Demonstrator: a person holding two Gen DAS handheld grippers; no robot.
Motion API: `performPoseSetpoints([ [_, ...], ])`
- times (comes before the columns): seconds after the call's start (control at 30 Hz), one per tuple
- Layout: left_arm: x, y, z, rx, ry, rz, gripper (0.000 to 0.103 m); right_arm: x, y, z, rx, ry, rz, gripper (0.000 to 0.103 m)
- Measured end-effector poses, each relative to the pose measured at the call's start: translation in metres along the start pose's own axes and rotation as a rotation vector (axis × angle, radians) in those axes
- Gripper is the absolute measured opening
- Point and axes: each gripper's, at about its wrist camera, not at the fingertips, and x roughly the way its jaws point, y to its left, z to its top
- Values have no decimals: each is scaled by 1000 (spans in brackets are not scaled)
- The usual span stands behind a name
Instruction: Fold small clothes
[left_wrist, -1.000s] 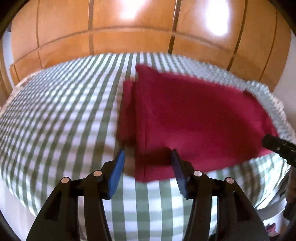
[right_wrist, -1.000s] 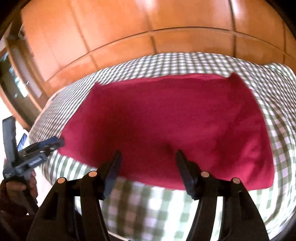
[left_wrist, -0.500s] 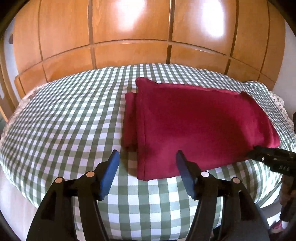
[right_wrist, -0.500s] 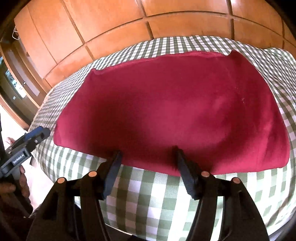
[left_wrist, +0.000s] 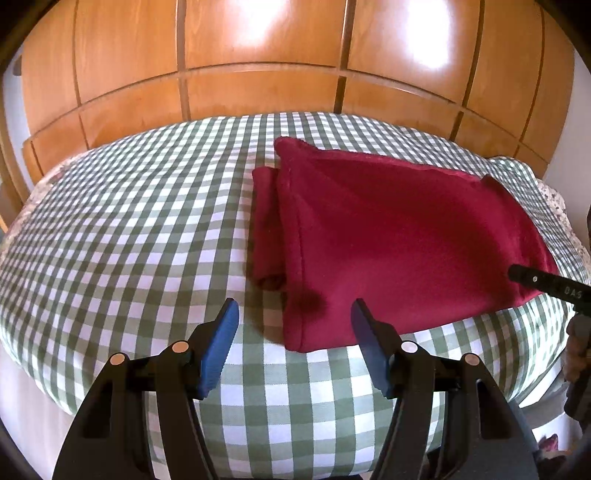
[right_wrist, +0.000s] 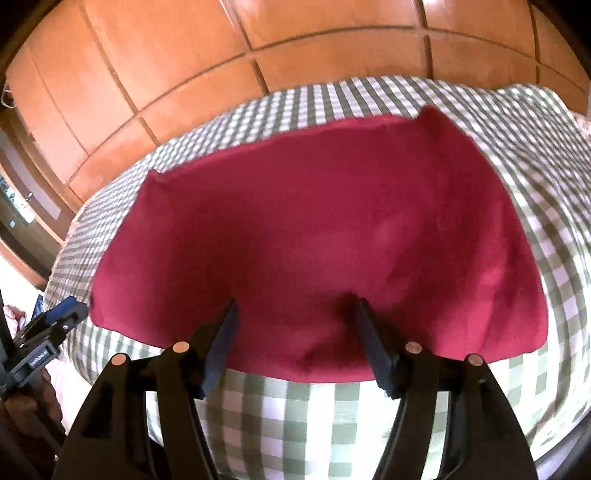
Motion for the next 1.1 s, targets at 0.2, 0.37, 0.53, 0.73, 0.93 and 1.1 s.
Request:
performPoseSetpoints([
  [0.2, 5, 8, 0, -31, 27, -43, 62, 8, -2, 0, 10, 8, 1, 65],
  [0.37, 12, 43, 13, -225, 55, -202, 61, 10, -1, 0, 3, 3, -3, 67],
  [0.53, 23, 70, 44, -343, 36, -314, 59, 11, 0, 0, 0, 0, -3, 69],
  [0.73, 58, 69, 75, -376, 87, -374, 50, 11, 1, -2, -6, -8, -4, 70],
  [0.93, 89, 59, 88, -370, 143, -373, 50, 12, 1, -2, -10, -12, 2, 72],
  [1.1, 97, 54, 98, -347, 122, -351, 6, 12, 1, -3, -15, -15, 5, 73],
])
